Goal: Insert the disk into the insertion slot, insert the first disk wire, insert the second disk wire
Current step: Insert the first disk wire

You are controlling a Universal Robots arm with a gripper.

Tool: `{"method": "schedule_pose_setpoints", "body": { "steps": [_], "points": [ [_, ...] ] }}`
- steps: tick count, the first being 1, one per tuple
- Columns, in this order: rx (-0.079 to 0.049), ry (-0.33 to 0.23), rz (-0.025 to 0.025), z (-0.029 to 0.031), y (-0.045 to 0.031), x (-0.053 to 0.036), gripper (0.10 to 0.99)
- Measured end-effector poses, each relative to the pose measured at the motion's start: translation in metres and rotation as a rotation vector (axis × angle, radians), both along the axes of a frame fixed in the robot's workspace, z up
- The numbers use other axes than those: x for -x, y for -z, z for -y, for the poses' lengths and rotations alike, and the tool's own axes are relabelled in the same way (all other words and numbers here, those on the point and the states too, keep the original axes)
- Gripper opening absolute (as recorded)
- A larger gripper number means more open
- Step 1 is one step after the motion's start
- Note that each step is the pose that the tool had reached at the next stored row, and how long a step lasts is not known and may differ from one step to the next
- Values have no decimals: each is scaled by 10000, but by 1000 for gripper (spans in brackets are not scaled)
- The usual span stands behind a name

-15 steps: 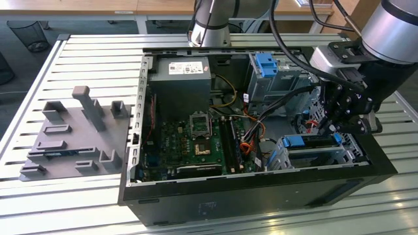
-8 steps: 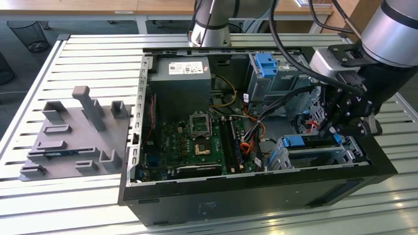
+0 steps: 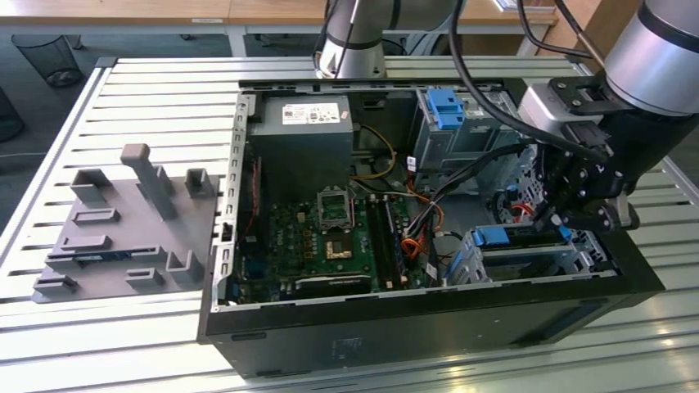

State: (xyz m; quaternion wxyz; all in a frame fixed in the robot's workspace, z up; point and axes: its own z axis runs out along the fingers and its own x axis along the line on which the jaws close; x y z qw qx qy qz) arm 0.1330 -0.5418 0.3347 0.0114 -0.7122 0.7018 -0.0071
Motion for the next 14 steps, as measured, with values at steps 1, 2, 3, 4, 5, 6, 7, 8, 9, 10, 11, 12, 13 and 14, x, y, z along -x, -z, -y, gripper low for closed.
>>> {"method": "schedule_pose_setpoints", "body": {
  "steps": [1, 2, 3, 4, 5, 6, 7, 8, 9, 10, 11, 12, 13, 14],
  "points": [
    [0, 3, 0, 1, 1, 4, 165],
    [-1, 2, 0, 1, 1, 7, 165],
    [0, 0, 0, 1, 2, 7, 165],
    [0, 0, 0, 1, 3, 9, 165],
    [0, 1, 0, 0, 4, 9, 165],
    [0, 1, 0, 0, 5, 9, 165],
    [1, 2, 0, 0, 5, 9, 165],
    [1, 5, 0, 0, 6, 9, 165],
    [-1, 13, 0, -1, 7, 9, 165],
    [-1, 23, 0, -1, 8, 9, 165],
    [0, 29, 0, -2, 9, 9, 165],
    [1, 34, 0, -2, 10, 9, 165],
    [1, 38, 0, -2, 11, 9, 165],
    [0, 40, 0, -2, 14, 9, 165]
  ]
}}
